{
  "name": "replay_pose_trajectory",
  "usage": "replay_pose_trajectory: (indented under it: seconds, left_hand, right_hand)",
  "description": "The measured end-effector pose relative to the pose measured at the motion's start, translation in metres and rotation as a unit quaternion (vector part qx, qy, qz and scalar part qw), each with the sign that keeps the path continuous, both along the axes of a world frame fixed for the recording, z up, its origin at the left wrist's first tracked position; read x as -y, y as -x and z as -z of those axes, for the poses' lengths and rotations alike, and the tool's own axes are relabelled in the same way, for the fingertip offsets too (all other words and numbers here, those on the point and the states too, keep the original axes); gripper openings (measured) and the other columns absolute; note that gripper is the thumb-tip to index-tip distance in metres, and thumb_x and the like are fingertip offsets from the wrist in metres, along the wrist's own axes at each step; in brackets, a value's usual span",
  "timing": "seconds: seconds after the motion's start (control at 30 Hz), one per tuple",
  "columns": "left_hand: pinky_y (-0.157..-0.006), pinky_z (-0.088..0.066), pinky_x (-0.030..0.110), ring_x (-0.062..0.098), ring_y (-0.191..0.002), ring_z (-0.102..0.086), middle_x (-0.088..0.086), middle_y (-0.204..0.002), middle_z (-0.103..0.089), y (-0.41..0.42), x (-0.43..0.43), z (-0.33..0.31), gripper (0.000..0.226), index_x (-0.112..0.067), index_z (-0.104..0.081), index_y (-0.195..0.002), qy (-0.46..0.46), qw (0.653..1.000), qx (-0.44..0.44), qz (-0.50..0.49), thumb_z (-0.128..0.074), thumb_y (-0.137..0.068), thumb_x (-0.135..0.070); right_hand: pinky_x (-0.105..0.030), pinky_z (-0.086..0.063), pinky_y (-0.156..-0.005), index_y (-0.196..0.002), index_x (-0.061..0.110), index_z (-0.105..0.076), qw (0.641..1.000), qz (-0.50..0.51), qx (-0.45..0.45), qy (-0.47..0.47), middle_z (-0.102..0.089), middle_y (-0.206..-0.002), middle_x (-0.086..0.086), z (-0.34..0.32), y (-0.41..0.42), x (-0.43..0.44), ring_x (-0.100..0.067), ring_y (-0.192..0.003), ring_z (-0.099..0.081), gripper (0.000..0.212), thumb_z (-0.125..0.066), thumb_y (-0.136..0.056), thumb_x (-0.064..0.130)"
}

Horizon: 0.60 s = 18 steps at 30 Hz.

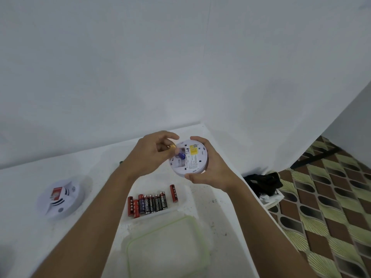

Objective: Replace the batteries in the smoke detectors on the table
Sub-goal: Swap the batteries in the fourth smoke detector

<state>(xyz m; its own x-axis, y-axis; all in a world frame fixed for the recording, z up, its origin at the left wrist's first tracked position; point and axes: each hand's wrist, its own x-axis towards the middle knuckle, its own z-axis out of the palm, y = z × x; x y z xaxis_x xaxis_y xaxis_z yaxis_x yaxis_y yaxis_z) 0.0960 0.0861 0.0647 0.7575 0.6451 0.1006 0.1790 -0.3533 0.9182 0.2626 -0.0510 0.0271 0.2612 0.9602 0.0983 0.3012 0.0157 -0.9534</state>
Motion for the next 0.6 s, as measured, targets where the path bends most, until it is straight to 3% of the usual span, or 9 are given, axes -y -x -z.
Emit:
replay_pose_trajectory:
  seconds: [0.1, 0.2, 0.3, 0.47, 0.6]
  left_hand:
    - [-0.066, -0.050, 0.021, 0.007, -0.074, -0.064, -0.007, -0.082, -0.072, -0.005, 0.002, 0.005, 0.018, -0.025, -0.069, -0.092, -0.055, 0.995, 0.023, -0.074, -0.080, -0.078, -0.031]
    - [-0.063, -0.037, 0.009, 0.001, -0.080, -0.056, -0.014, -0.089, -0.067, -0.009, 0.010, 0.015, 0.015, -0.025, -0.074, -0.088, -0.111, 0.989, 0.039, -0.092, -0.078, -0.079, -0.036]
    - [-0.065, -0.039, 0.010, 0.001, -0.087, -0.056, -0.010, -0.097, -0.060, -0.011, 0.017, 0.026, 0.011, -0.021, -0.075, -0.092, -0.128, 0.986, 0.060, -0.087, -0.074, -0.085, -0.029]
    - [-0.071, -0.049, 0.013, -0.002, -0.098, -0.057, -0.010, -0.107, -0.055, -0.010, 0.026, 0.040, 0.009, -0.031, -0.073, -0.096, -0.139, 0.983, 0.078, -0.094, -0.068, -0.090, -0.026]
    - [-0.069, -0.044, 0.006, -0.002, -0.097, -0.058, -0.009, -0.114, -0.055, -0.008, 0.028, 0.044, 0.017, -0.021, -0.077, -0.103, -0.168, 0.981, 0.056, -0.085, -0.065, -0.092, -0.025]
  right_hand:
    - [-0.022, -0.054, -0.087, -0.142, 0.016, -0.036, 1.000, -0.002, 0.001, -0.009, -0.054, -0.124, 0.008, -0.002, 0.002, 0.002, 0.000, -0.112, -0.059, 0.091, -0.081, -0.064, 0.003]
    - [-0.022, -0.053, -0.087, -0.140, 0.017, -0.036, 1.000, -0.001, -0.003, -0.010, -0.054, -0.124, 0.006, -0.005, 0.005, 0.002, -0.001, -0.111, -0.059, 0.089, -0.081, -0.063, 0.006]
    - [-0.019, -0.051, -0.087, -0.139, 0.015, -0.036, 1.000, 0.000, 0.006, -0.010, -0.055, -0.121, 0.008, -0.006, 0.009, 0.001, 0.003, -0.110, -0.059, 0.091, -0.082, -0.061, 0.010]
    - [-0.018, -0.052, -0.087, -0.138, 0.009, -0.037, 1.000, 0.005, -0.003, -0.005, -0.056, -0.119, 0.008, -0.002, 0.009, 0.002, 0.004, -0.108, -0.060, 0.087, -0.077, -0.062, -0.001]
    - [-0.021, -0.054, -0.084, -0.138, 0.011, -0.038, 1.000, 0.016, -0.017, 0.000, -0.056, -0.117, 0.007, 0.001, 0.009, 0.002, 0.004, -0.104, -0.061, 0.087, -0.076, -0.061, -0.003]
